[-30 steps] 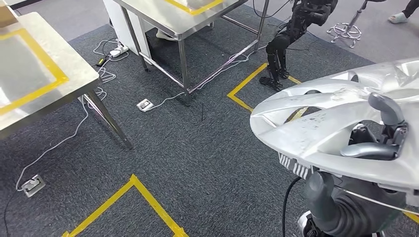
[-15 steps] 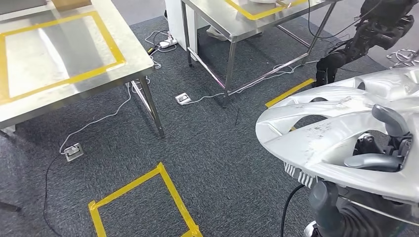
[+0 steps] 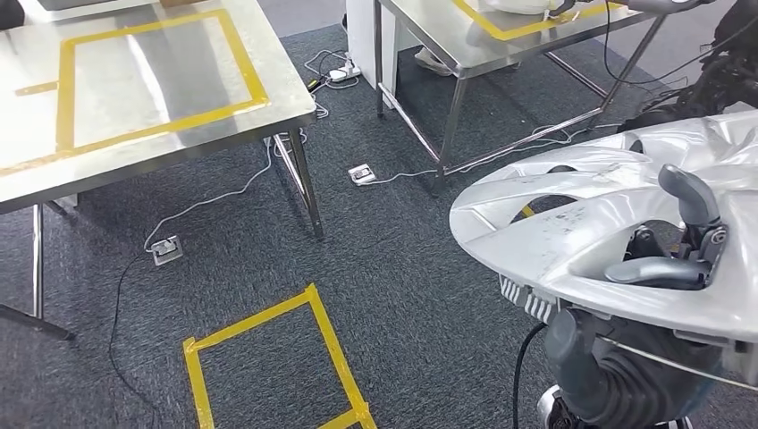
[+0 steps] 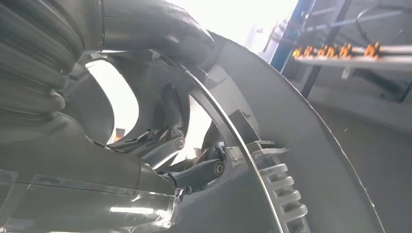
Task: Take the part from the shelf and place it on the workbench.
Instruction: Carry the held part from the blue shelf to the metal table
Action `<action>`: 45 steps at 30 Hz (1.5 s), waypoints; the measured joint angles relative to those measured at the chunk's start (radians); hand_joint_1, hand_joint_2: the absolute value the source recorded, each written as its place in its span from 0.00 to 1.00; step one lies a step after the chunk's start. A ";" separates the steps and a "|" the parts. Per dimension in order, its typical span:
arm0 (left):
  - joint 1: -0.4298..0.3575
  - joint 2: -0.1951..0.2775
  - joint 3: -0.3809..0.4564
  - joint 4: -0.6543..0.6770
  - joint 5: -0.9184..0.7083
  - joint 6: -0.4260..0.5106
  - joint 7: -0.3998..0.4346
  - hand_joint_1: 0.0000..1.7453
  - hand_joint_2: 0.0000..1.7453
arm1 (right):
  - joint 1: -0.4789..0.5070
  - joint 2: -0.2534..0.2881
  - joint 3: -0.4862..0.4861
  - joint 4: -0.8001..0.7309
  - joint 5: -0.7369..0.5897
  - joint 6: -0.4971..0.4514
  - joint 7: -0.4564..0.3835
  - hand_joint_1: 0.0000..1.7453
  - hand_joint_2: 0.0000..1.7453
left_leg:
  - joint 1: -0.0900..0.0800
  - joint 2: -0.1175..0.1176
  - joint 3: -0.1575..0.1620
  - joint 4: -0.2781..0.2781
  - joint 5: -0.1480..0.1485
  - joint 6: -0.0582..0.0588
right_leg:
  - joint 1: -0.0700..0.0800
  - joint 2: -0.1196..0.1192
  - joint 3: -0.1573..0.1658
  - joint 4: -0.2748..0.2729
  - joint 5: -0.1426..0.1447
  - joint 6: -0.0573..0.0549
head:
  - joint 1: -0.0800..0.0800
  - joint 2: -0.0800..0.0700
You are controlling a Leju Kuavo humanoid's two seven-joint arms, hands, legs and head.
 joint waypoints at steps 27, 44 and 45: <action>0.003 -0.019 0.000 0.000 0.000 0.000 0.011 0.00 1.00 | -0.011 -0.002 0.000 -0.005 0.014 0.017 0.029 1.00 1.00 | 0.009 -0.074 -0.117 0.198 -0.066 -0.008 | -0.003 0.036 0.000 -0.021 0.018 -0.018 | 0.008 0.000; 0.006 -0.016 0.000 0.000 0.000 0.000 0.012 0.00 1.00 | -0.013 -0.002 -0.001 -0.006 -0.017 0.011 0.014 1.00 1.00 | -0.004 -0.050 0.006 -0.019 -0.001 0.032 | -0.008 -0.001 0.014 -0.013 -0.002 0.003 | 0.037 0.000; 0.006 -0.016 0.000 0.000 0.000 0.000 0.012 0.00 1.00 | -0.013 -0.002 -0.001 -0.006 -0.019 0.011 0.013 1.00 1.00 | -0.005 -0.051 0.006 -0.019 -0.001 0.033 | -0.009 -0.002 0.015 -0.015 -0.002 0.012 | 0.038 0.000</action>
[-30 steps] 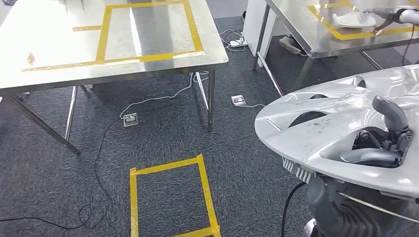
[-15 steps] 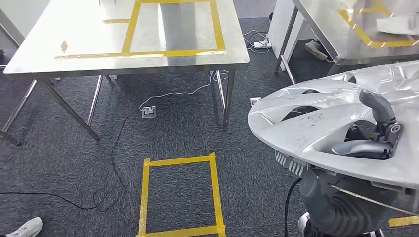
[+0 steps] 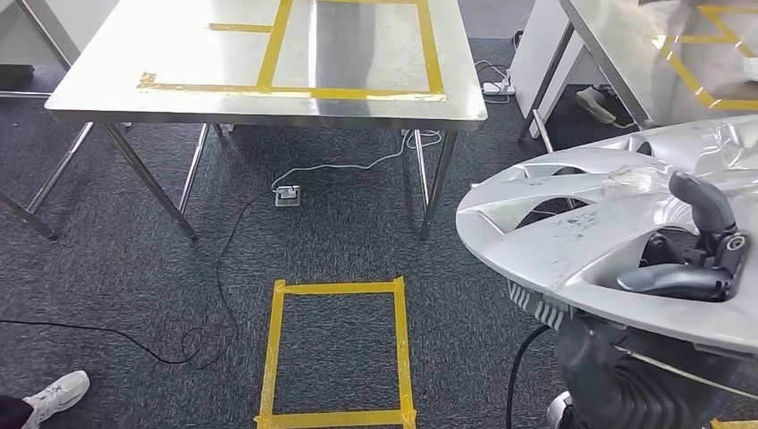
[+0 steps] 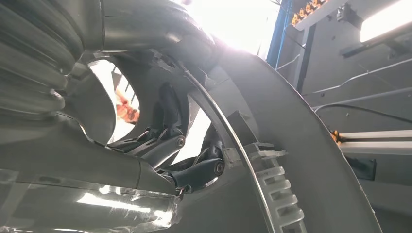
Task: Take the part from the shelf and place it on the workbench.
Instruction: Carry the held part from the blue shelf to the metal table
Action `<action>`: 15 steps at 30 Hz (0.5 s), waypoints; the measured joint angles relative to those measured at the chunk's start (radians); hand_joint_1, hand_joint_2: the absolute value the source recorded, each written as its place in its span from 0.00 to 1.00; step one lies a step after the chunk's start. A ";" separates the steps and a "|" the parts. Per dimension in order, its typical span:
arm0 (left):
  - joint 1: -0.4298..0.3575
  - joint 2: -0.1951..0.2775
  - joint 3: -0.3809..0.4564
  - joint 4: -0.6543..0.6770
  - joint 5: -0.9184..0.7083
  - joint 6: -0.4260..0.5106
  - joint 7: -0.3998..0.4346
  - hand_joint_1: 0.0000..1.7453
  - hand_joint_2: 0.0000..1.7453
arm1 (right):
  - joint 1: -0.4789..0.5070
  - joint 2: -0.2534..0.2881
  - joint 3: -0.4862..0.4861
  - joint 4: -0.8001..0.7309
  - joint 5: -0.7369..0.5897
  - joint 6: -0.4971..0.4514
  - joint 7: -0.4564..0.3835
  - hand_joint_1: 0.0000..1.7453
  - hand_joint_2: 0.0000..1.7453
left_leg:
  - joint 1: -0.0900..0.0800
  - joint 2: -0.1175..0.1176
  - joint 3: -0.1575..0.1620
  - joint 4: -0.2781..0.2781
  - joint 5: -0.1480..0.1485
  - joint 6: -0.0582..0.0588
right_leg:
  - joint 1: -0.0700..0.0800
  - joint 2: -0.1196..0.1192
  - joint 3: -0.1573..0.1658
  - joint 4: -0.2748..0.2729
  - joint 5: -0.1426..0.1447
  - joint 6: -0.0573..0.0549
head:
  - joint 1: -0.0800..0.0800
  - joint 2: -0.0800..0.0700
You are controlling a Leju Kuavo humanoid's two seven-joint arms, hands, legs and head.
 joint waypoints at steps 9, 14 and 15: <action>0.000 0.001 0.000 0.000 0.000 0.000 0.002 0.00 1.00 | 0.001 0.000 0.000 0.000 -0.006 0.000 -0.008 1.00 1.00 | 0.001 -0.004 0.001 0.001 0.000 0.000 | 0.000 -0.004 0.002 -0.001 -0.004 0.022 | -0.001 0.000; 0.000 0.002 0.000 0.000 0.000 0.000 0.021 0.00 1.00 | 0.006 0.000 0.000 0.000 -0.014 -0.002 -0.011 1.00 1.00 | 0.001 -0.004 0.003 0.000 0.000 0.000 | 0.000 -0.005 0.002 0.001 -0.006 0.023 | -0.003 0.000; 0.000 0.002 0.000 0.000 0.000 0.000 0.023 0.00 1.00 | 0.007 0.000 0.000 0.000 -0.015 -0.003 -0.012 1.00 1.00 | 0.001 -0.004 0.003 0.000 0.000 0.000 | 0.000 -0.005 0.002 0.002 -0.006 0.023 | -0.003 0.000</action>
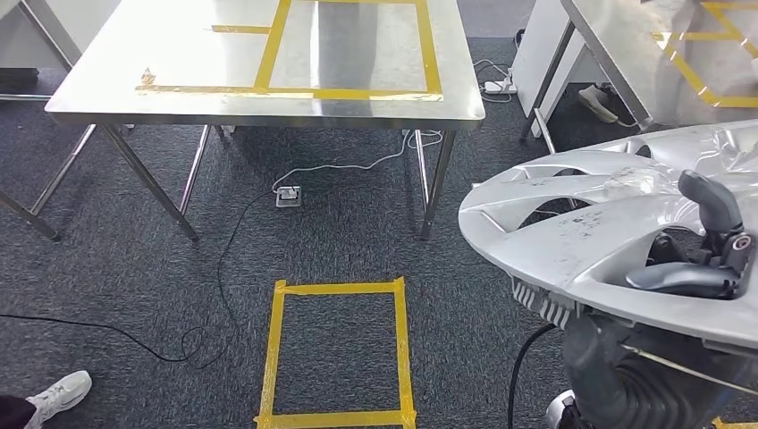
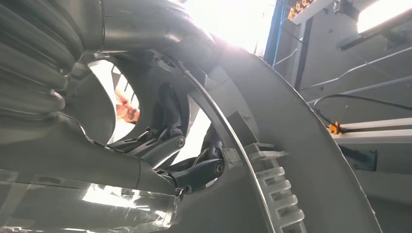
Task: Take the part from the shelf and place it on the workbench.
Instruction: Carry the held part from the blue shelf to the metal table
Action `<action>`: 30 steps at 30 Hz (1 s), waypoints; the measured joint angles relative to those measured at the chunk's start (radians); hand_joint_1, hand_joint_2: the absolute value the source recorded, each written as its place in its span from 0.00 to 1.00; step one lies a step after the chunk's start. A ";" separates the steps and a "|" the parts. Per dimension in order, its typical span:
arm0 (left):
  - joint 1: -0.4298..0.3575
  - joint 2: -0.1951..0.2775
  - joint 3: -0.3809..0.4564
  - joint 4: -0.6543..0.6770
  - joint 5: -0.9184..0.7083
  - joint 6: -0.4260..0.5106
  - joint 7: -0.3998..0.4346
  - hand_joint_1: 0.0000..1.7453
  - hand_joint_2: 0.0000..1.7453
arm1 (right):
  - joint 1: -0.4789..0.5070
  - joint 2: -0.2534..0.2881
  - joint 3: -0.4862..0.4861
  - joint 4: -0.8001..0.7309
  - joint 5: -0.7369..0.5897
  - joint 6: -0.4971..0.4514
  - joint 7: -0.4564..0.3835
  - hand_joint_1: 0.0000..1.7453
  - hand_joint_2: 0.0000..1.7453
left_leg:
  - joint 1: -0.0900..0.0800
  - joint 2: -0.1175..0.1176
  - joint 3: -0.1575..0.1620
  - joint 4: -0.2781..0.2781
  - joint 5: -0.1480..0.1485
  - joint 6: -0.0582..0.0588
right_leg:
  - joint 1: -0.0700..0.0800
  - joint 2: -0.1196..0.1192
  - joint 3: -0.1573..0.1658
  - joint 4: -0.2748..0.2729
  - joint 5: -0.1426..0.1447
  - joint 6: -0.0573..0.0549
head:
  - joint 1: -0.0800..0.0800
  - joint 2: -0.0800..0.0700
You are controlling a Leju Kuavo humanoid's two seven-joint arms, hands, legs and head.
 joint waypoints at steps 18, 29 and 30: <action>0.000 -0.001 0.000 0.000 0.000 0.003 0.028 0.00 1.00 | 0.034 0.000 -0.013 -0.010 -0.020 -0.010 -0.022 1.00 1.00 | 0.000 0.000 0.001 0.000 0.000 0.000 | 0.000 0.000 0.000 0.001 -0.001 0.000 | 0.000 0.000; 0.000 -0.001 0.000 0.000 0.000 0.000 0.029 0.00 1.00 | 0.034 0.000 -0.017 -0.011 -0.021 -0.009 -0.023 1.00 1.00 | 0.000 0.001 0.001 0.000 0.000 0.000 | 0.000 0.000 0.000 0.001 -0.001 0.000 | 0.000 0.000; 0.000 -0.001 0.000 0.000 0.000 0.000 0.029 0.00 1.00 | 0.034 0.000 -0.017 -0.011 -0.021 -0.009 -0.023 1.00 1.00 | 0.000 0.001 0.001 0.000 0.000 0.000 | 0.000 0.000 0.000 0.001 -0.001 0.000 | 0.000 0.000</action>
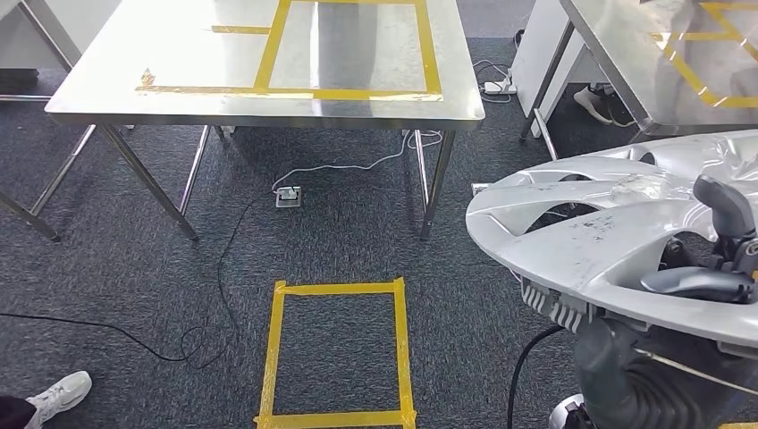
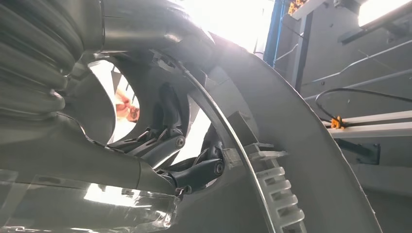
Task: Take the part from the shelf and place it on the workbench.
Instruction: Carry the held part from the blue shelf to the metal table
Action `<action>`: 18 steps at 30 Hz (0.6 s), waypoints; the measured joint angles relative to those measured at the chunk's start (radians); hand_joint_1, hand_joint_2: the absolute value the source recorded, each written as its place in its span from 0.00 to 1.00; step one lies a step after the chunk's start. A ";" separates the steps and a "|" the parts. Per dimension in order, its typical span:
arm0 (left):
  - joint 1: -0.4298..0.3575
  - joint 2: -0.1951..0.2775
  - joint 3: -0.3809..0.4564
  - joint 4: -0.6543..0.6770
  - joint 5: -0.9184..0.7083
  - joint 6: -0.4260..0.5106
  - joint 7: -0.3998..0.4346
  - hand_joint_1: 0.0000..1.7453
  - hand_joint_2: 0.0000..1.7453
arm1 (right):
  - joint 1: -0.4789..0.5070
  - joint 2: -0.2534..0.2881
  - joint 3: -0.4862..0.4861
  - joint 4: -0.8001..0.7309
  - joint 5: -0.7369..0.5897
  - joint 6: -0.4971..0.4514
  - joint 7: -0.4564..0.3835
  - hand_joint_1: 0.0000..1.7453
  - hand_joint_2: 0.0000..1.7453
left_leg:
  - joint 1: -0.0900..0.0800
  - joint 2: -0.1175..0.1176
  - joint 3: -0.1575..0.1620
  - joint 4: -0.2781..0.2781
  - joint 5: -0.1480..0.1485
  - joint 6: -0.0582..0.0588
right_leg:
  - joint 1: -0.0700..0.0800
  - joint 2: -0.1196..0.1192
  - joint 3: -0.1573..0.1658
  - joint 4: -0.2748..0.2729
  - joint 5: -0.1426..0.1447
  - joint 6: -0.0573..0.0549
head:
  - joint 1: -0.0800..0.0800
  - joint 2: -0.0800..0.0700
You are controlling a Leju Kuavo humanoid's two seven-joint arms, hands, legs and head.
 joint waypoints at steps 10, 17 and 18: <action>0.000 0.000 0.000 0.000 0.000 0.000 0.000 0.00 1.00 | 0.000 0.000 0.000 0.000 -0.001 0.000 -0.004 1.00 1.00 | 0.000 0.001 0.000 0.000 0.000 0.000 | 0.000 0.000 0.000 0.000 0.000 0.000 | 0.000 0.000; 0.000 0.000 0.000 0.000 0.000 0.000 0.000 0.00 1.00 | -0.001 0.000 0.000 0.000 -0.006 0.000 -0.007 1.00 1.00 | 0.000 0.001 0.000 0.000 0.000 0.000 | 0.000 0.000 0.000 0.000 0.000 0.000 | 0.000 0.000; 0.000 0.000 0.000 0.000 0.000 0.000 0.000 0.00 1.00 | -0.002 0.000 0.000 0.000 -0.007 0.000 -0.008 1.00 1.00 | 0.000 0.001 0.000 0.000 0.000 0.000 | 0.000 0.000 0.000 0.000 0.000 0.000 | 0.000 0.000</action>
